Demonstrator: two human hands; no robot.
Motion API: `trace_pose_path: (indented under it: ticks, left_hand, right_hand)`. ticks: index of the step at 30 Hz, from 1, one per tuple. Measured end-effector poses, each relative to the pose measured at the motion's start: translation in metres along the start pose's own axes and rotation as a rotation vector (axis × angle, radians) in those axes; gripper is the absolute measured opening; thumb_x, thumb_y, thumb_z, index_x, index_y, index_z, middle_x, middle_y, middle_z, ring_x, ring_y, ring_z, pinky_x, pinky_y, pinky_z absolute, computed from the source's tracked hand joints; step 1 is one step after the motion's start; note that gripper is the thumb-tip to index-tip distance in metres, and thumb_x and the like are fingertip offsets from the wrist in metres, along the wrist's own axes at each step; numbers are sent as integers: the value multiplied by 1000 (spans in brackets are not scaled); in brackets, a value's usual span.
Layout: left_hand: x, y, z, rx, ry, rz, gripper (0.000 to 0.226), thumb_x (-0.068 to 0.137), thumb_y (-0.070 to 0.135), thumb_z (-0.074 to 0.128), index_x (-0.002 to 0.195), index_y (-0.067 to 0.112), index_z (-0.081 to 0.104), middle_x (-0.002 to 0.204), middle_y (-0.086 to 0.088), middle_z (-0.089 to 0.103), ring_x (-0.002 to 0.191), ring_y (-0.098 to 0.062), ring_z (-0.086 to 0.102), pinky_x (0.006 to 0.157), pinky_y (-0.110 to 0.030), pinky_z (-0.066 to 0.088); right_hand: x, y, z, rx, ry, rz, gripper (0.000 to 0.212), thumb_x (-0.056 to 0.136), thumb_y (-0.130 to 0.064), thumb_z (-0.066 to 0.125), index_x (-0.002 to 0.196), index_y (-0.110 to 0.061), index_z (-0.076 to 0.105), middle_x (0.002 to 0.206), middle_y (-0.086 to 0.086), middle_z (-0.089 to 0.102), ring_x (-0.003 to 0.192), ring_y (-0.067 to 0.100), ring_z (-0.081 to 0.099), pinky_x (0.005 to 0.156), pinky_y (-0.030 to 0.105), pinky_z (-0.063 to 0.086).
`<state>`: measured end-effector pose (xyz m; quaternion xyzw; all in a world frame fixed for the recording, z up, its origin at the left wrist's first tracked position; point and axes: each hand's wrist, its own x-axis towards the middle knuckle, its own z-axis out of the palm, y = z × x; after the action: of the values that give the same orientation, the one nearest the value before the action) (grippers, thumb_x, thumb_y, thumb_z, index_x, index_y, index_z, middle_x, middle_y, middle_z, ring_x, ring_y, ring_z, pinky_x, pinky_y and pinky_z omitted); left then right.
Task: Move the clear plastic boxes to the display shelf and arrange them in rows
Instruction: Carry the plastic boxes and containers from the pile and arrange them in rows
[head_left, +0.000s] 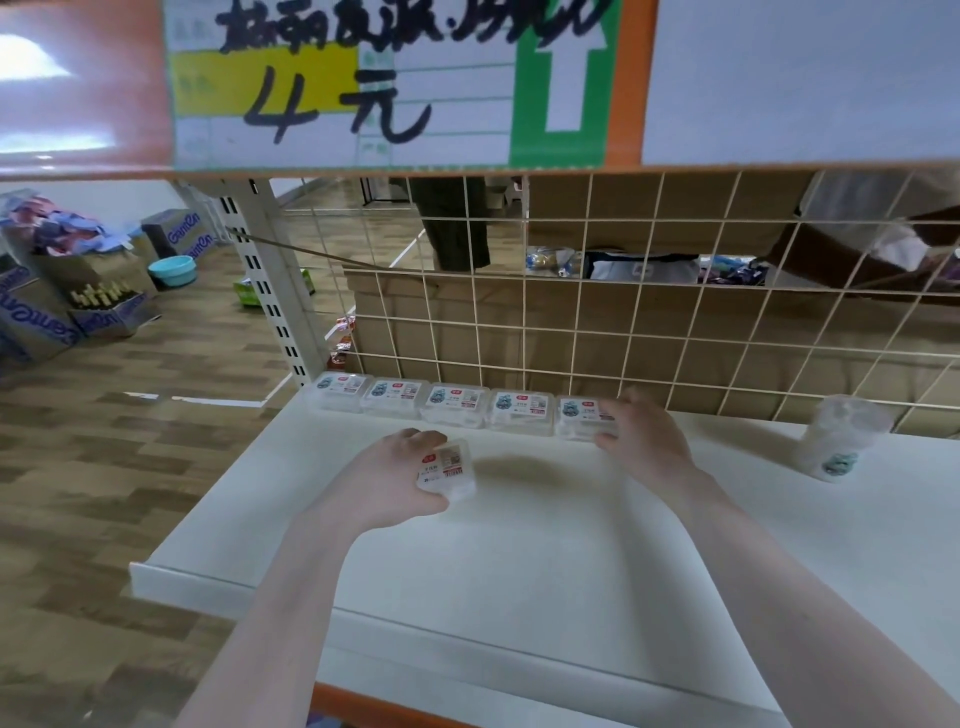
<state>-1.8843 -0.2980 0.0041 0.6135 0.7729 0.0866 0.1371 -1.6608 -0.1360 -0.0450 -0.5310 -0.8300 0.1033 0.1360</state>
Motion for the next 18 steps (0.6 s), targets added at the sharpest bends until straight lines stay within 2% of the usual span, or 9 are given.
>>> trace_pose_path:
  ticks: [8,14,18]
  left_hand:
    - [-1,4,1,-4,-6,22,65,77,29,66,137,26,41,130,4,49,114,-17,49,82,-23,42]
    - [-1,9,5,9,-20,48,66,78,31,65,138,27,39,132,6,47,117,-16,47,82,-22,38]
    - [3,20,10,24,-37,86,66,78,31,65,138,25,40,132,4,48,117,-17,48,85,-24,41]
  right_hand:
    - [-1,0,1,-56,9,0,38,88,-26,55,126,-20,54,120,7,47,107,28,51,80,32,43]
    - [-15,7,2,1,64,-4,44,89,-30,53,132,-20,48,122,5,51,113,25,49,91,31,39]
    - [-35,29,1,-8,49,45,42,93,-32,49,132,-17,48,126,5,49,119,24,43,96,32,35]
